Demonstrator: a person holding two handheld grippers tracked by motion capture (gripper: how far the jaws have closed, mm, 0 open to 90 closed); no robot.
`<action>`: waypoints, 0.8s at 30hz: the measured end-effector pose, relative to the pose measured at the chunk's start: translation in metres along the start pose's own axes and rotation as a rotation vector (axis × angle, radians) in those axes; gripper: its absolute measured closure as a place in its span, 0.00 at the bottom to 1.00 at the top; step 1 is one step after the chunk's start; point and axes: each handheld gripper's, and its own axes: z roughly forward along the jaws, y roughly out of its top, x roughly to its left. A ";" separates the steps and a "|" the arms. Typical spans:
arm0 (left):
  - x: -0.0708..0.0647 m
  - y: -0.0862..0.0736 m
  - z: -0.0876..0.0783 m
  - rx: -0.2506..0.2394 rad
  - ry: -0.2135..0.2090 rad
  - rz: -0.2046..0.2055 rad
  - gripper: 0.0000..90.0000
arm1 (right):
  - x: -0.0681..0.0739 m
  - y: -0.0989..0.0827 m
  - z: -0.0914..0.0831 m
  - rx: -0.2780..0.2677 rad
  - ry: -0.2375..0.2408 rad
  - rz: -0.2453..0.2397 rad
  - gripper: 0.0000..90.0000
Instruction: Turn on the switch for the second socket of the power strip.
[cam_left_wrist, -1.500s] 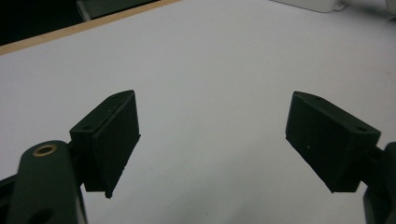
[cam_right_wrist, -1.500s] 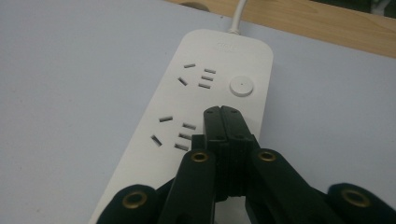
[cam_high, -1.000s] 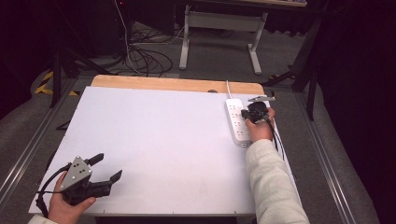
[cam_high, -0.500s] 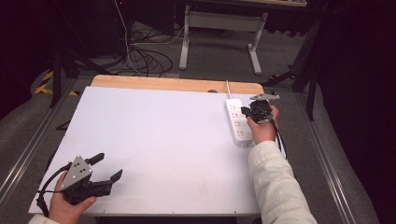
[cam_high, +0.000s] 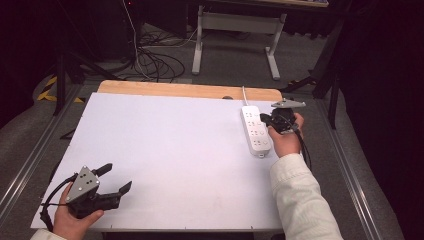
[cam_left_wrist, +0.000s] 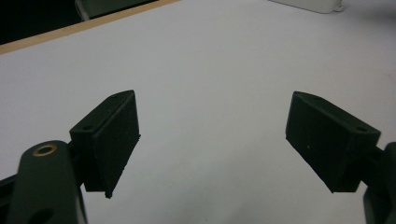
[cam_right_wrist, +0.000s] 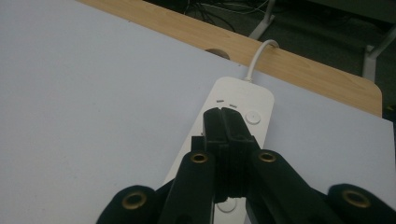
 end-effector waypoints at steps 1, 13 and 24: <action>0.000 0.000 0.000 0.000 0.000 0.000 0.20 | 0.000 0.000 -0.001 -0.002 0.003 -0.001 1.00; 0.001 0.000 -0.001 -0.006 0.005 -0.005 0.20 | 0.020 0.006 -0.030 -0.078 0.076 -0.017 0.67; 0.002 0.001 0.000 -0.006 0.007 -0.016 0.20 | 0.047 -0.002 -0.072 -0.145 0.162 -0.086 0.44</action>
